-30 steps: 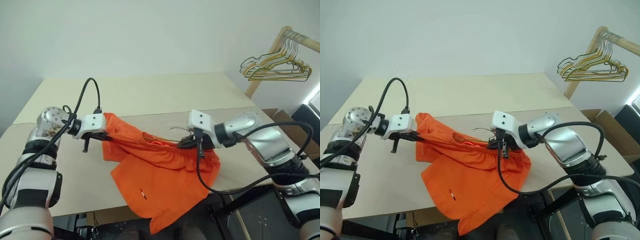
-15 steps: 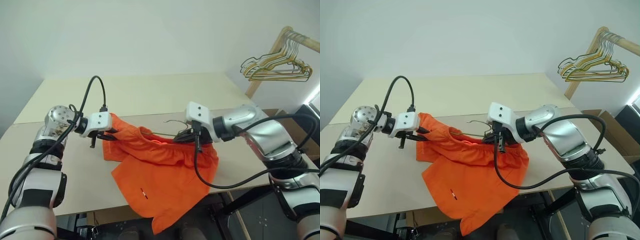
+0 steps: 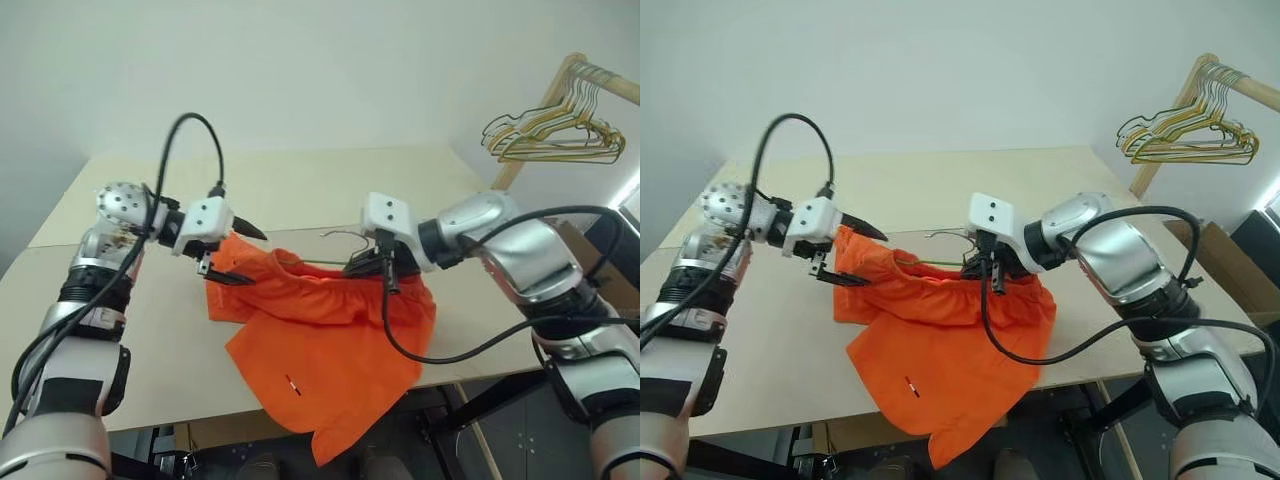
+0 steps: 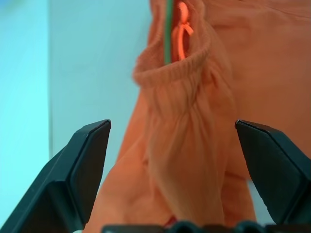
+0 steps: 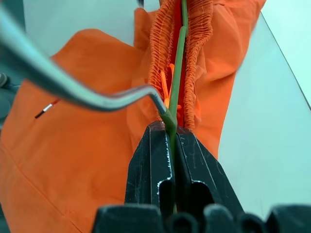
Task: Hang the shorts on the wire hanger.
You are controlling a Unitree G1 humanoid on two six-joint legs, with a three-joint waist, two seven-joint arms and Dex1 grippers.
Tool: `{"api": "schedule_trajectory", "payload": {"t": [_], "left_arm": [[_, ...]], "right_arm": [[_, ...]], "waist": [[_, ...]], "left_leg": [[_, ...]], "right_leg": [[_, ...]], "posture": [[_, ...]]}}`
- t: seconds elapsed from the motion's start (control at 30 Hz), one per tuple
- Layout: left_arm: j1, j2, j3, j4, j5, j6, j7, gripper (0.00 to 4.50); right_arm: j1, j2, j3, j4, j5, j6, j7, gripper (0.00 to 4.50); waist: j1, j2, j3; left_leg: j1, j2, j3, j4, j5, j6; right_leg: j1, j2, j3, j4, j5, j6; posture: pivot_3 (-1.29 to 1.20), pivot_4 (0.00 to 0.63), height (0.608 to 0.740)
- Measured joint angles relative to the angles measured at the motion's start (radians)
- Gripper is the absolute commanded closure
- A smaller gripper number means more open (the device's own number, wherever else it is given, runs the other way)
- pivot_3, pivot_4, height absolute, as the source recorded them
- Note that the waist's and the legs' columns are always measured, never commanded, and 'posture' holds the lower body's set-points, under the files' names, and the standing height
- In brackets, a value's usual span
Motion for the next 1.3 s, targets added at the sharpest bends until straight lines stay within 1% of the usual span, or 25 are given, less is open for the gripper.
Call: {"api": "schedule_trajectory", "payload": {"t": [0.1,0.2,0.3,0.33,0.37,0.43,0.5,0.53,0.73,0.8,1.0,1.07,1.1,1.13,1.17,1.2,1.3], "left_arm": [[-0.004,-0.052,-0.044,0.057,0.074,-0.014,0.024,0.03],[-0.044,-0.094,-0.054,0.109,0.129,-0.009,0.063,0.03],[-0.081,-0.126,-0.048,0.113,0.130,0.020,0.078,0.03],[-0.088,-0.135,-0.046,0.114,0.130,0.029,0.082,0.42],[-0.090,-0.142,-0.045,0.114,0.130,0.032,0.082,0.56],[-0.091,-0.148,-0.045,0.117,0.130,0.040,0.082,1.16],[-0.091,-0.148,-0.045,0.123,0.131,0.041,0.080,1.91],[-0.091,-0.147,-0.045,0.124,0.131,0.041,0.076,2.11],[-0.090,-0.139,-0.044,0.125,0.129,0.042,0.046,3.93],[-0.090,-0.139,-0.041,0.125,0.128,0.046,0.043,4.47],[-0.089,-0.133,-0.028,0.120,0.127,0.071,0.036,4.47],[-0.088,-0.131,-0.021,0.119,0.127,0.077,0.036,4.50],[-0.088,-0.131,-0.019,0.119,0.127,0.081,0.035,4.50],[-0.087,-0.130,-0.017,0.118,0.127,0.086,0.031,4.50],[-0.084,-0.129,-0.016,0.112,0.127,0.088,0.026,4.50],[-0.079,-0.127,-0.016,0.107,0.126,0.089,0.021,4.50],[-0.067,-0.120,-0.010,0.106,0.125,0.092,0.012,4.50]], "right_arm": [[-0.037,0.010,0.013,0.014,-0.009,0.000,0.018,4.50],[-0.055,0.017,0.018,0.031,-0.012,0.000,0.029,4.50],[-0.067,0.022,0.024,0.039,-0.023,0.000,0.034,4.50],[-0.071,0.027,0.027,0.040,-0.029,0.000,0.035,4.50],[-0.073,0.031,0.029,0.041,-0.032,0.000,0.035,4.50],[-0.080,0.036,0.040,0.048,-0.039,0.000,0.036,4.50],[-0.080,0.040,0.047,0.050,-0.045,0.000,0.036,4.50],[-0.080,0.042,0.049,0.050,-0.047,0.000,0.036,4.50],[-0.081,0.042,0.053,0.056,-0.050,0.000,0.037,4.50],[-0.081,0.043,0.053,0.058,-0.050,0.003,0.037,4.50],[-0.083,0.053,0.054,0.063,-0.064,-0.010,0.035,4.50],[-0.083,0.055,0.054,0.069,-0.069,-0.031,0.032,3.92],[-0.083,0.056,0.054,0.069,-0.070,-0.040,0.033,3.72],[-0.083,0.056,0.054,0.068,-0.071,-0.046,0.031,3.32],[-0.082,0.054,0.053,0.067,-0.072,-0.047,0.029,3.05],[-0.081,0.049,0.053,0.064,-0.073,-0.046,0.027,2.68],[-0.076,0.017,0.038,0.045,-0.070,-0.033,0.016,1.64]], "waist": [[-0.003,0.000,0.000],[-0.004,0.000,0.000],[-0.004,0.000,0.000],[-0.005,0.000,0.000],[-0.006,0.000,0.000],[-0.010,0.000,0.000],[-0.019,0.000,0.000],[-0.022,0.000,0.000],[-0.027,0.000,0.000],[-0.027,0.000,0.000],[-0.027,0.000,0.000],[-0.027,0.000,0.000],[-0.027,0.000,0.000],[-0.028,0.000,0.000],[-0.028,0.000,0.000],[-0.028,0.000,0.000],[-0.028,0.000,0.000]], "left_leg": [[-0.001,0.000,0.001,0.000,0.000,0.000],[-0.001,0.000,0.001,0.000,0.000,0.000],[-0.001,0.000,0.000,0.000,0.000,0.000],[-0.001,0.000,0.000,0.000,0.000,0.000],[-0.001,0.000,0.000,0.000,0.000,0.000],[-0.001,0.000,0.000,0.000,0.000,0.000],[-0.001,0.000,-0.001,0.000,0.000,0.000],[-0.001,0.000,-0.001,0.000,0.000,0.000],[-0.001,0.000,-0.003,0.000,0.000,0.000],[-0.001,0.000,-0.004,0.000,0.000,0.000],[-0.001,0.000,-0.004,0.000,0.000,0.000],[-0.001,0.000,-0.004,0.000,0.000,0.000],[-0.001,0.000,-0.004,0.000,0.000,0.000],[-0.001,0.000,-0.004,0.000,0.000,0.000],[-0.001,0.000,-0.004,0.000,0.000,0.000],[-0.001,0.000,-0.004,0.000,0.000,0.000],[-0.001,0.001,-0.004,0.000,0.000,0.000]], "right_leg": [[-0.001,0.000,0.000,0.000,0.000,0.000],[-0.001,0.000,0.000,0.000,0.000,0.000],[-0.001,0.000,0.000,0.000,0.000,0.000],[-0.001,0.000,0.000,0.000,0.000,0.000],[-0.001,0.000,0.000,0.000,0.000,0.000],[-0.001,0.000,0.000,0.000,0.000,0.000],[-0.001,0.000,0.000,0.000,0.000,0.000],[-0.001,0.000,0.000,0.000,0.000,0.000],[-0.001,0.000,0.000,0.000,0.000,0.000],[-0.001,0.000,0.000,0.000,0.000,0.000],[-0.001,0.000,0.000,0.000,0.000,0.000],[-0.001,0.000,0.000,0.000,0.000,0.000],[-0.001,0.000,0.000,0.000,0.000,0.000],[-0.001,0.000,0.000,0.000,0.000,0.000],[-0.001,0.000,0.000,0.000,0.000,0.000],[-0.001,0.000,0.000,0.000,0.000,0.000],[-0.001,0.000,0.000,0.000,0.000,0.000]], "posture": [[-0.05,0.000,0.740],[-0.06,0.000,0.740],[-0.07,0.000,0.740],[-0.07,0.000,0.740],[-0.07,0.000,0.740],[-0.07,0.000,0.740],[-0.07,0.000,0.740],[-0.07,0.000,0.740],[-0.06,0.000,0.740],[-0.06,0.000,0.740],[-0.07,0.000,0.740],[-0.07,0.000,0.740],[-0.08,0.000,0.740],[-0.08,0.000,0.740],[-0.08,0.000,0.740],[-0.08,0.000,0.740],[-0.09,0.000,0.740]]}}
